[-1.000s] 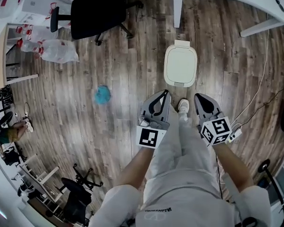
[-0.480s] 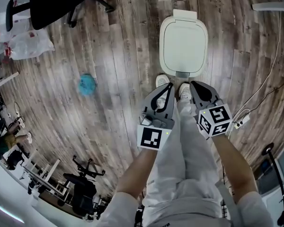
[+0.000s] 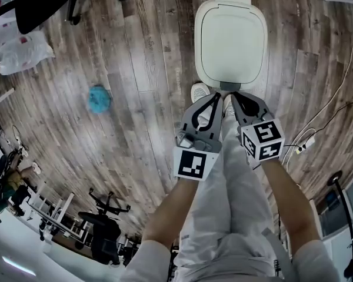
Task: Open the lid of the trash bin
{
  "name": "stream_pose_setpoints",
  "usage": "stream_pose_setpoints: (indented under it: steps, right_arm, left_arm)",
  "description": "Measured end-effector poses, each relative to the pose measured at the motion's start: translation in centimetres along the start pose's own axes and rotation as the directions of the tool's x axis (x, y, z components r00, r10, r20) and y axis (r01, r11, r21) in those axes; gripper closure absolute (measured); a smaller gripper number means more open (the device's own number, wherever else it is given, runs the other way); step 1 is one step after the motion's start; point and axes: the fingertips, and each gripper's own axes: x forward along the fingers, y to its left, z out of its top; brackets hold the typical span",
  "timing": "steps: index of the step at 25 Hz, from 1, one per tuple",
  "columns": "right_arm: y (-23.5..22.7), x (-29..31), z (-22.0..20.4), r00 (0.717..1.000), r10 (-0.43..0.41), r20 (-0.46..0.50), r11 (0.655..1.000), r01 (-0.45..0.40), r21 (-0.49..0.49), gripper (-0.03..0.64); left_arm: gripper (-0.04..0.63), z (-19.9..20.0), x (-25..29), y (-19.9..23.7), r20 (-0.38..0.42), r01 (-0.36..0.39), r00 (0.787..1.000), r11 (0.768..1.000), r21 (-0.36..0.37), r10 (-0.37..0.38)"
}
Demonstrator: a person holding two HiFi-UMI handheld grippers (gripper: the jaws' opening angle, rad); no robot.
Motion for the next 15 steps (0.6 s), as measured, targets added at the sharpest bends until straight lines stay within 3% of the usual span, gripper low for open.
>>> stream_pose_setpoints:
  steps: [4, 15]
  right_arm:
    - [-0.3, 1.5, -0.7, 1.000, -0.012, -0.022, 1.000, 0.012, -0.011, 0.598]
    - [-1.1, 3.8, -2.4, 0.994, -0.035, -0.102, 0.999, 0.033, -0.022, 0.598]
  left_arm:
    - [0.597, -1.2, 0.1, 0.5, -0.006, -0.007, 1.000, 1.000, -0.028, 0.007]
    - [0.597, -2.2, 0.1, 0.5, -0.017, 0.004, 1.000, 1.000, -0.014, -0.004]
